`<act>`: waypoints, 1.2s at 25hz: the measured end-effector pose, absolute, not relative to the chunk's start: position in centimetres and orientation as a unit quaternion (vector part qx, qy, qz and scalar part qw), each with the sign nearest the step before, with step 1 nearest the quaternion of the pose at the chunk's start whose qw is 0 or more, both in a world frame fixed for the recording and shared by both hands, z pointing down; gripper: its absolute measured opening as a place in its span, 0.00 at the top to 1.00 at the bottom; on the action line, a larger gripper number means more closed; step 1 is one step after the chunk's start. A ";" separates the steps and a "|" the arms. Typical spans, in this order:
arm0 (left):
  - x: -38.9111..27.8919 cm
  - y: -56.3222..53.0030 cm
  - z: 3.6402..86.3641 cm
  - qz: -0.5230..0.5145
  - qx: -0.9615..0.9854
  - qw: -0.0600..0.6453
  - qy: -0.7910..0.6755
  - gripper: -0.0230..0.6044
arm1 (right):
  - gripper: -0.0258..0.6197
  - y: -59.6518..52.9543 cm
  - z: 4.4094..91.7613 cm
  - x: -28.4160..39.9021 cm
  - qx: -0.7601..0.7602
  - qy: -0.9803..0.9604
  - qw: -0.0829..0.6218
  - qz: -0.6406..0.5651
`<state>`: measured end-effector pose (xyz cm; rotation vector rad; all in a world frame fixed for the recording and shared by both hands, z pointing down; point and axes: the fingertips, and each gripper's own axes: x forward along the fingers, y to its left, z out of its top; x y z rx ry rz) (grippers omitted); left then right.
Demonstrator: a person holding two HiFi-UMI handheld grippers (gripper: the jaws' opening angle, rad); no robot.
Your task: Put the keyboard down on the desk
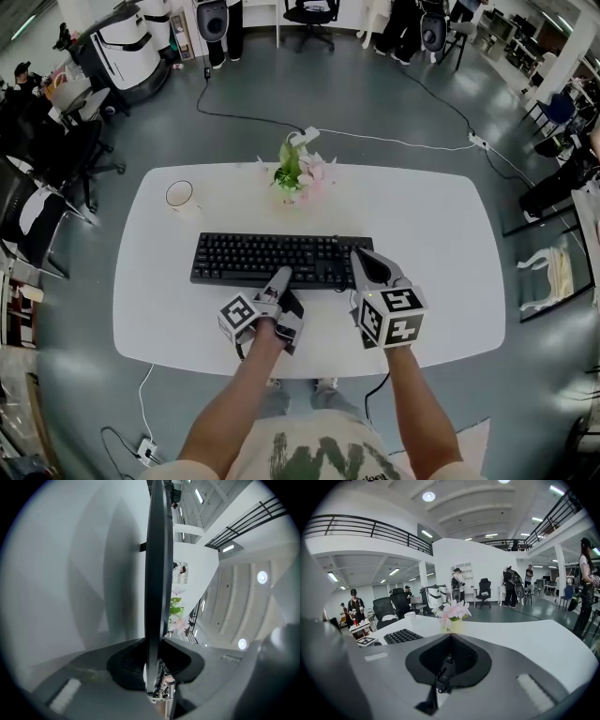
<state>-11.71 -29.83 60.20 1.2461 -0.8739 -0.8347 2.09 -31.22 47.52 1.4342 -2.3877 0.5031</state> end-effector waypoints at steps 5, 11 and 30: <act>-11.3 -30.1 60.6 -0.353 0.545 0.656 -0.384 0.82 | 0.96 -31.4 48.2 1.9 0.500 -0.831 0.166 0.178; -11.2 -29.9 61.7 -0.340 0.524 0.675 -0.394 0.79 | 0.96 -31.4 48.3 1.8 0.500 -0.830 0.169 0.180; -10.9 -30.7 61.4 -0.289 0.477 0.705 -0.437 0.49 | 0.96 -31.0 48.5 1.6 0.500 -0.830 0.164 0.188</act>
